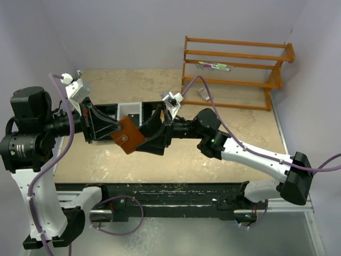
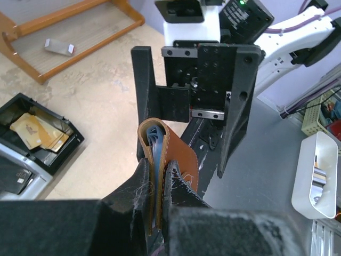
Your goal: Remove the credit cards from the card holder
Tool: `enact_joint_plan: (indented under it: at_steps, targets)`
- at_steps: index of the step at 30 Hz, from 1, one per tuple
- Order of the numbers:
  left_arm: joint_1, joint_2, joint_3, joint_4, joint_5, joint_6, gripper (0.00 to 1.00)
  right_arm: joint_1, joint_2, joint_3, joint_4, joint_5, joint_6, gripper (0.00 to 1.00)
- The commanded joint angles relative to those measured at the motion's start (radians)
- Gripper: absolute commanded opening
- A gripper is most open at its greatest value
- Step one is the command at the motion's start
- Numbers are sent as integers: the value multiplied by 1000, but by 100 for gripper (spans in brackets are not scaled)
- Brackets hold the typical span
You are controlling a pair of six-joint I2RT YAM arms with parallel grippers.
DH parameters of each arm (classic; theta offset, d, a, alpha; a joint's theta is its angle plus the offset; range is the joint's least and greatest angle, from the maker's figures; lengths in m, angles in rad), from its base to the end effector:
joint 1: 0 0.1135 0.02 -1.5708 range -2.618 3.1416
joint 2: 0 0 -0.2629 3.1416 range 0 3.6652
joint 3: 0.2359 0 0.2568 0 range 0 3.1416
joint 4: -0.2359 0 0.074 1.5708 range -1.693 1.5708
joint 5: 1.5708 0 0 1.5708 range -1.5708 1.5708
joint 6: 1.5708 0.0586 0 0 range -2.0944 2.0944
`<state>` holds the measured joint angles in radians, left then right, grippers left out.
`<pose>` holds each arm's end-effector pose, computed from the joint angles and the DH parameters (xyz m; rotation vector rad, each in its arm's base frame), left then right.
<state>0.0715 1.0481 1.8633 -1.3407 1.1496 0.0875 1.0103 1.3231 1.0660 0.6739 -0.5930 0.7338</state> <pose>0.1046 -0.0461 0.5151 0.6838 1.7887 -1.0764 0.1447 0.2922 0.4126 -0.7978 1.2255 1.8173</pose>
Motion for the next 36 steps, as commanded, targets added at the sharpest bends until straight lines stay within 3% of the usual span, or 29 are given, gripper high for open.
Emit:
enact_joint_plan:
  at_steps: [1, 5, 10, 13, 14, 16, 17, 19, 22, 26, 31, 36]
  targets:
    - [-1, 4, -3, 45, 71, 0, 0, 1, 19, 74, 153, -82, 80, 85]
    - [-1, 15, 7, 1, 47, 39, 0, 1, 46, 99, 143, -109, 96, 74]
    - [-1, -3, 1, 9, 13, 47, 0, 1, 48, 110, 119, -104, 102, 50]
    - [0, -2, 1, -5, -35, 85, 12, 1, 39, 114, 110, -93, 99, 34]
    - [-1, -1, 2, -12, -59, 101, 19, 1, 36, 120, 82, -86, 88, 29]
    - [0, 0, 6, -25, -121, 136, 52, 0, 31, 150, -34, -52, 39, 20]
    - [-1, -1, 6, -21, -160, 152, 64, 0, 31, 175, -114, -14, 5, 16]
    - [-1, -12, 14, 2, -252, 166, 78, 0, 37, 240, -275, 60, -70, 10]
    - [-1, -41, 17, 63, -381, 201, 90, 0, 52, 310, -479, 173, -153, 7]
    - [-1, -86, -16, 129, -471, 283, 90, 1, 85, 393, -634, 331, -203, 4]
    - [-1, -131, -113, 151, -434, 374, 81, 70, 191, 564, -830, 557, -255, 0]
    - [-1, -173, -236, 168, -428, 438, 77, 133, 236, 636, -888, 712, -248, 0]
